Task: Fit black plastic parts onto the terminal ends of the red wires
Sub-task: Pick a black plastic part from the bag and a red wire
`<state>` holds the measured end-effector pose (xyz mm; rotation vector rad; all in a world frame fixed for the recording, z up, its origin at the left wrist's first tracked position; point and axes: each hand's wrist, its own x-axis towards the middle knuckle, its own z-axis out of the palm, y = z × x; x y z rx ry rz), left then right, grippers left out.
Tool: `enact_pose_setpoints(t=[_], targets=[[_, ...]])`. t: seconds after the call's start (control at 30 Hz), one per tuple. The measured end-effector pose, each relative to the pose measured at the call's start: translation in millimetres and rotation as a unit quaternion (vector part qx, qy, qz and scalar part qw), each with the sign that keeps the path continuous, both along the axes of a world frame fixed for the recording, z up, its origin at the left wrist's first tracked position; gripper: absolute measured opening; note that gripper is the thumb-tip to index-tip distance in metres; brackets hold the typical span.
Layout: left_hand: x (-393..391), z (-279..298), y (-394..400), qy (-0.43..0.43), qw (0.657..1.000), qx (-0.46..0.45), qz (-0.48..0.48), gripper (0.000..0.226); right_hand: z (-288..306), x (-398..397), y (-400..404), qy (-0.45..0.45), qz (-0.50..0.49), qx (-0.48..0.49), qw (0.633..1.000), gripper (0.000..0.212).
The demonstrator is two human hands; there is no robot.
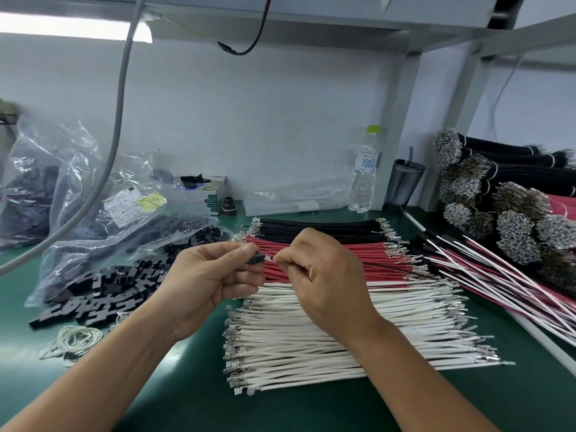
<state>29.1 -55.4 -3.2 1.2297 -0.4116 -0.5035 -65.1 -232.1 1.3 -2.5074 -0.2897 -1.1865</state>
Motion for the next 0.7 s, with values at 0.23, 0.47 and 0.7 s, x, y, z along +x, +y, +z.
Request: enact_pose_setpoints(t=[0.23, 0.47, 0.7], targets=[[2, 2, 3, 0.055, 0.998, -0.025, -0.022, 0.031, -3, 4, 0, -0.032, 0.029, -0.039, 0.998, 0.008], [5, 2, 5, 0.057, 0.996, -0.028, -0.055, 0.03, -6, 5, 2, -0.073, 0.005, -0.046, 0.996, 0.012], [1, 0, 3, 0.013, 1.0, 0.013, -0.023, 0.035, -9, 8, 7, 0.007, 0.037, 0.009, 0.999, 0.005]])
